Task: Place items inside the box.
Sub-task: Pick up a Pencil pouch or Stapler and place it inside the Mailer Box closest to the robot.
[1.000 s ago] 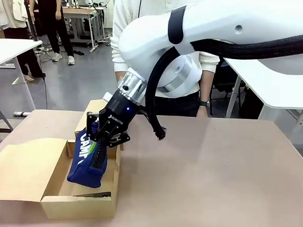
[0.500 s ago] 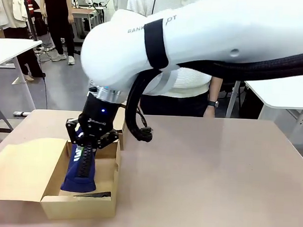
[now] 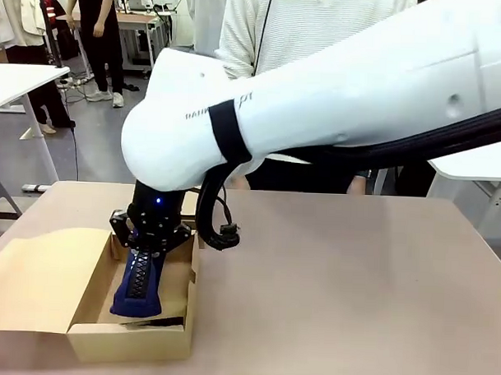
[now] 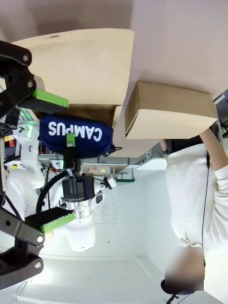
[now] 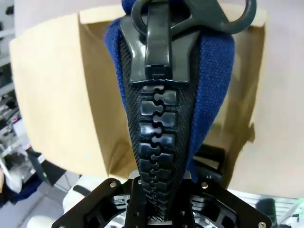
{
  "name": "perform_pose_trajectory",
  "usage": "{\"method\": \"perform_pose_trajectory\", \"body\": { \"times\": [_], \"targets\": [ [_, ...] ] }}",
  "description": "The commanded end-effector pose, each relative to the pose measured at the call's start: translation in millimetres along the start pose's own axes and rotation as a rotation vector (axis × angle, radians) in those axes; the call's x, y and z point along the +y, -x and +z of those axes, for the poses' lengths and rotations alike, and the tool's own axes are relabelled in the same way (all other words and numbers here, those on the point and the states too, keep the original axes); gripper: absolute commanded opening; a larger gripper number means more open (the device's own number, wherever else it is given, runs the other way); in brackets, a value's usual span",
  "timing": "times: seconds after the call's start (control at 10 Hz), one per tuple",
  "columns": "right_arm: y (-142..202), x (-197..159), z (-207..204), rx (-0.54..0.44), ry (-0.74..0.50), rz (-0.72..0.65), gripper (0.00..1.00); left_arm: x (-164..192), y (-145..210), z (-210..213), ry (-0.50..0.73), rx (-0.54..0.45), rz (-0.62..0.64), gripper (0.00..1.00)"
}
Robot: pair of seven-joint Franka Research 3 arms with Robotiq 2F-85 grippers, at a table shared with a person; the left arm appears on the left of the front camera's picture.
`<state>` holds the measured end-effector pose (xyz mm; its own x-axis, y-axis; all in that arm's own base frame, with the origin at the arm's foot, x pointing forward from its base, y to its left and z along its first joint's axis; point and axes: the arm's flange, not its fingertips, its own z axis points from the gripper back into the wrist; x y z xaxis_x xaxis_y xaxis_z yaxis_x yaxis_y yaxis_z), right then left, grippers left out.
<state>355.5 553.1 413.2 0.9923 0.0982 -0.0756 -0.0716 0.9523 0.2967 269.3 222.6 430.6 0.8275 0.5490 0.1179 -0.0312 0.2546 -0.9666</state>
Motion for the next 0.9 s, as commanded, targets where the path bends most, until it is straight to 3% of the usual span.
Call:
{"method": "perform_pose_trajectory", "body": {
  "times": [0.0, 0.4, 0.8],
  "targets": [
    [-5.5, 13.3, -6.0, -0.016, 0.051, -0.049, 0.06, -1.1, 1.0, 1.8, 0.017, -0.002, -0.02, 1.0],
    [-9.6, 6.3, -37.6, 0.076, 0.076, -0.048, 0.06, -1.1, 1.0, 1.8, 0.017, -0.002, -0.02, 1.0],
    [-18.4, 3.6, -60.0, 0.097, 0.082, -0.055, 0.06, -1.1, 1.0, 1.8, 0.017, -0.002, -0.02, 1.0]
  ]
}}
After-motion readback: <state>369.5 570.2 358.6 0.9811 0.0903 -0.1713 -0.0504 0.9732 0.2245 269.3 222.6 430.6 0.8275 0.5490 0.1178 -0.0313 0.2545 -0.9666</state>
